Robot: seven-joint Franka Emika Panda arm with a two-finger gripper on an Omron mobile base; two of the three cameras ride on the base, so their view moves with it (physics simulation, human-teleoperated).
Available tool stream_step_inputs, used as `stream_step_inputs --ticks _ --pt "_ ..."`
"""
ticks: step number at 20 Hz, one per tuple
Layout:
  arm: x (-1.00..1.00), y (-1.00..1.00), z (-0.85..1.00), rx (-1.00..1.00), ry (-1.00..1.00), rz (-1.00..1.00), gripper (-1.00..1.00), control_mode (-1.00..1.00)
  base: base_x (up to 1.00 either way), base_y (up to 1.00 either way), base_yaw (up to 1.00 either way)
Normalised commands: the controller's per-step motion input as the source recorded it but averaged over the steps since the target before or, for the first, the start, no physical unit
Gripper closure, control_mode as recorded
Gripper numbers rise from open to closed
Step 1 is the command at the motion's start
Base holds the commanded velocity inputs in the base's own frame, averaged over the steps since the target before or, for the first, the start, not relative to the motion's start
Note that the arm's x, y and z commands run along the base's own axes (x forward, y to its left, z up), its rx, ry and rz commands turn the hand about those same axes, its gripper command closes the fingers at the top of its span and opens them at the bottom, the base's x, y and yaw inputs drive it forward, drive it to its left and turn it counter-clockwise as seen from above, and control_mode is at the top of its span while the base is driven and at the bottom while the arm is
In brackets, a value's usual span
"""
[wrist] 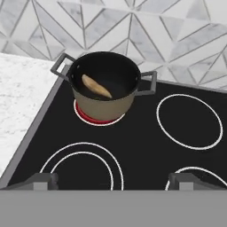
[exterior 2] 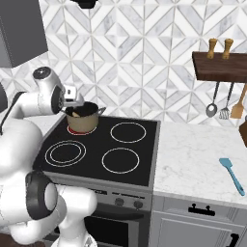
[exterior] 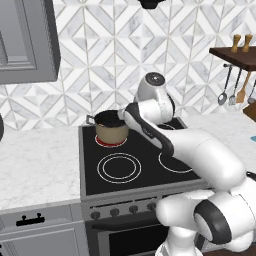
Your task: Put the lime and sweet potato in the pot. Retrieve the spatula and lightly stir the vegetables in the pot.
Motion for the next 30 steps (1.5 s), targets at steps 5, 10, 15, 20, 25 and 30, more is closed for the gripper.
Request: stream_step_inputs --ticks 5,10,15,20,25,30 --pt "-0.8 -0.28 0.04 0.01 0.0 -0.13 -1.0 -1.0 0.0 0.0 0.0" --pt "-0.15 -0.12 -0.05 0.0 0.04 -0.03 -1.0 -1.0 0.0 0.0 0.0" --pt "-0.06 -0.05 -0.03 0.0 0.02 -0.01 -1.0 1.0 -0.14 -0.11 -0.05" --pt "0.0 0.0 0.0 0.0 0.0 0.0 -1.0 1.0 -0.32 -0.58 -0.2" --pt "0.0 0.0 0.0 0.0 0.0 0.0 -1.0 1.0 -0.13 -0.82 -0.2" --pt "0.0 0.0 0.0 0.0 0.0 0.0 -1.0 1.0 -0.01 -0.9 -0.1"
